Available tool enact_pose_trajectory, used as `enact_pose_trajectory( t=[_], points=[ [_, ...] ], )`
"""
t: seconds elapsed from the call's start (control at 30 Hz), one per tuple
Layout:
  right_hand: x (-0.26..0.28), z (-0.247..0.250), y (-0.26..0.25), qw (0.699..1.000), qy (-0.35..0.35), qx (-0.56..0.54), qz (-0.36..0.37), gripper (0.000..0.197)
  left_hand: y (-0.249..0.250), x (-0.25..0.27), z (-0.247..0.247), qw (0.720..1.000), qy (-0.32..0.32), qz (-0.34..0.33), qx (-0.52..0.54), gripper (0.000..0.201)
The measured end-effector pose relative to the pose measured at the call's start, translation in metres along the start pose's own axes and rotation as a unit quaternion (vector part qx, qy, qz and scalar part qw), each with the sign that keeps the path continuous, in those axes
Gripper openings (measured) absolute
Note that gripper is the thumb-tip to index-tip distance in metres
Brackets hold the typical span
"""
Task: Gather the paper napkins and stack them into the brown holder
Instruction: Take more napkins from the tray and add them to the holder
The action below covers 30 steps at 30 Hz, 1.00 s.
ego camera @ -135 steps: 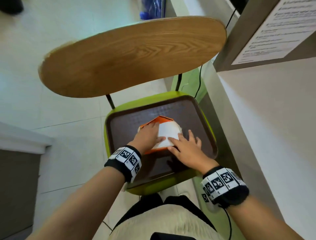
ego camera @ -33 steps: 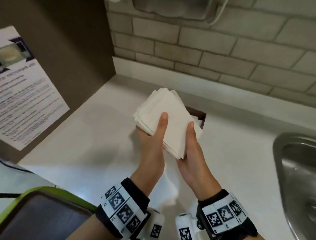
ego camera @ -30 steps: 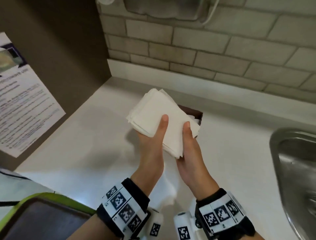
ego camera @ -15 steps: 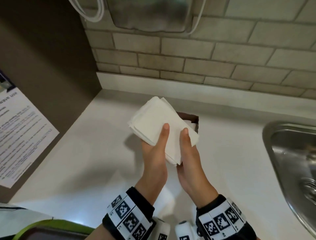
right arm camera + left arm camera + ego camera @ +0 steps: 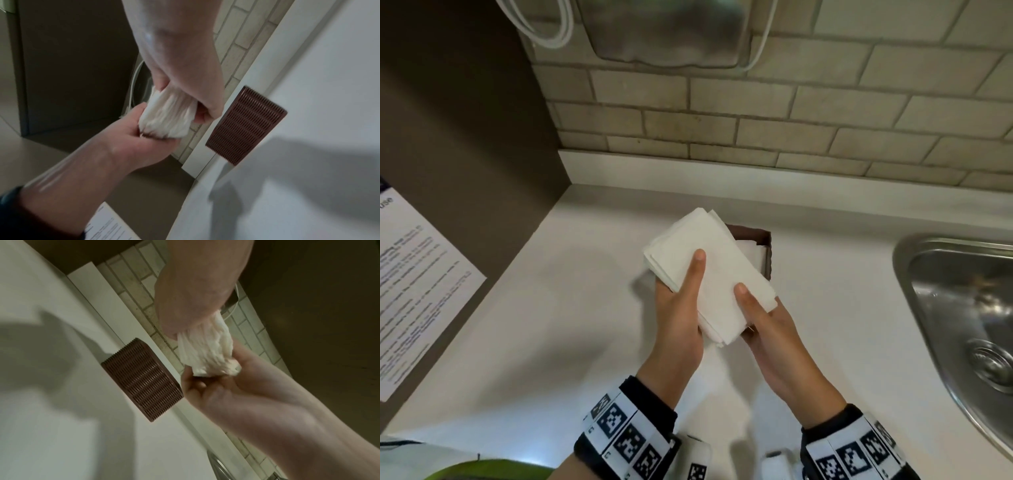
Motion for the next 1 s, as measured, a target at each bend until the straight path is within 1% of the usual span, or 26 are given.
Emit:
enact_pose_trajectory(
  t=[0.07,0.13,0.17,0.23,0.27,0.3,0.37,0.43,0.5,0.57,0.63,0.8,0.87,0.93,1.0],
  points=[
    [0.001,0.014,0.003,0.999,-0.006,0.042,-0.029,0.049,0.0,-0.005,0.004,0.999,-0.022,0.011,-0.025,0.048],
    [0.002,0.026,-0.001,0.997,0.01,0.069,-0.043,0.066,-0.002,-0.007,0.004,0.995,-0.074,0.018,-0.069,0.038],
    [0.001,0.031,-0.004,0.995,0.019,0.087,-0.041,0.066,-0.004,-0.005,0.003,0.99,-0.106,0.014,-0.094,0.039],
    [0.001,0.03,-0.012,0.989,0.008,0.143,-0.031,0.052,-0.009,-0.002,-0.001,0.975,-0.17,-0.009,-0.144,0.046],
    [0.001,0.028,-0.015,0.983,-0.002,0.181,-0.027,0.05,-0.012,0.0,-0.003,0.965,-0.204,-0.021,-0.167,0.05],
    [0.001,0.028,-0.016,0.976,-0.005,0.217,-0.023,0.053,-0.016,0.002,-0.005,0.952,-0.239,-0.032,-0.188,0.054],
    [0.0,0.035,-0.013,0.967,0.003,0.254,-0.022,0.065,-0.025,0.003,-0.005,0.929,-0.295,-0.04,-0.219,0.069],
    [-0.002,0.044,-0.005,0.961,0.019,0.277,-0.019,0.071,-0.035,0.003,0.001,0.918,-0.324,-0.026,-0.228,0.078],
    [-0.004,0.049,0.009,0.954,0.028,0.298,-0.028,0.073,-0.046,0.004,0.01,0.91,-0.337,-0.011,-0.243,0.085],
    [-0.006,0.049,0.025,0.951,0.02,0.305,-0.044,0.078,-0.057,0.006,0.019,0.897,-0.345,0.001,-0.275,0.091],
    [-0.008,0.05,0.033,0.945,0.03,0.322,-0.037,0.081,-0.064,0.007,0.024,0.887,-0.35,-0.001,-0.302,0.088],
    [-0.012,0.049,0.031,0.932,0.07,0.356,0.001,0.068,-0.069,0.008,0.025,0.881,-0.344,0.009,-0.324,0.09],
    [-0.014,0.05,0.03,0.929,0.076,0.361,0.016,0.068,-0.064,0.008,0.024,0.88,-0.33,0.002,-0.342,0.072],
    [-0.011,0.049,0.023,0.936,0.082,0.341,0.016,0.068,-0.053,0.005,0.02,0.886,-0.308,-0.019,-0.347,0.053],
    [-0.007,0.046,0.015,0.948,0.077,0.31,0.004,0.065,-0.041,0.003,0.015,0.897,-0.287,-0.023,-0.334,0.049]
  ],
)
Point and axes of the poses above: each hand's wrist, its own x-axis away from the middle knuckle, its own z-axis out of the back of the hand, y = z × x, the point moved 6 cm from there along -x, towards the middle knuckle, and after that the axes turned 13 degrees about -z, right-handed, at the moved point
